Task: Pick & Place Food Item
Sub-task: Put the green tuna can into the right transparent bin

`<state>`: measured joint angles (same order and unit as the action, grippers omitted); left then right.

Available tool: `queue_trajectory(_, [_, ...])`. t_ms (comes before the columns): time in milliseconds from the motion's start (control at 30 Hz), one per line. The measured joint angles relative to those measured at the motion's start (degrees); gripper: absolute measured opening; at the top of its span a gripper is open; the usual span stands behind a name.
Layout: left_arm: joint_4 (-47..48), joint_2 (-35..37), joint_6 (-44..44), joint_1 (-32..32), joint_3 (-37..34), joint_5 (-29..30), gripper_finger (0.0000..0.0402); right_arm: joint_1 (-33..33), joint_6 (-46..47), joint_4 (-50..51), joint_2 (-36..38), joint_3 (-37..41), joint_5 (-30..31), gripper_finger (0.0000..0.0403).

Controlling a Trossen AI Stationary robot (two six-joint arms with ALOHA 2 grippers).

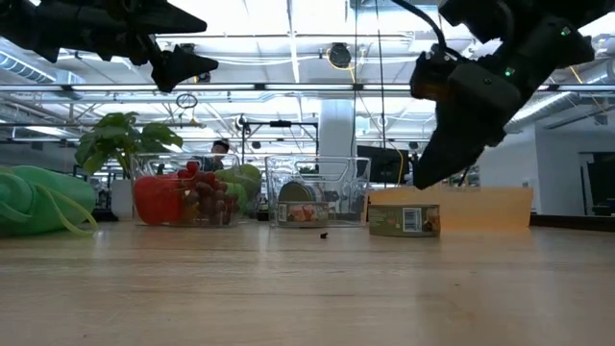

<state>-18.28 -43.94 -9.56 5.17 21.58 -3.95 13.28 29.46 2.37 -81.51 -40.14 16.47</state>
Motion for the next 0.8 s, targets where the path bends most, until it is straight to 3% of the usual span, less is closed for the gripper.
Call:
queue_trajectory(233, [-0.7, 0.0, -0.2, 0.0, 0.0, 0.0, 0.0361, 0.0, -6.5, -5.2, -6.3, 0.0, -1.9, 0.0247])
queue_trajectory(367, [-1.1, 0.0, -0.2, 0.0, 0.0, 0.0, 0.0361, 0.1, -3.3, -6.5, -6.4, -0.2, -7.2, 0.0247])
queue_trajectory(667, [-1.3, 0.0, -0.2, 0.0, 0.0, 0.0, 0.0361, 2.0, 8.2, -11.0, -6.0, -0.1, -26.0, 0.0247])
queue_trajectory(800, [-1.3, 0.0, -0.1, 0.0, 0.0, 0.0, 0.0361, 3.3, 8.8, -16.4, -6.2, -0.4, -29.1, 0.0247])
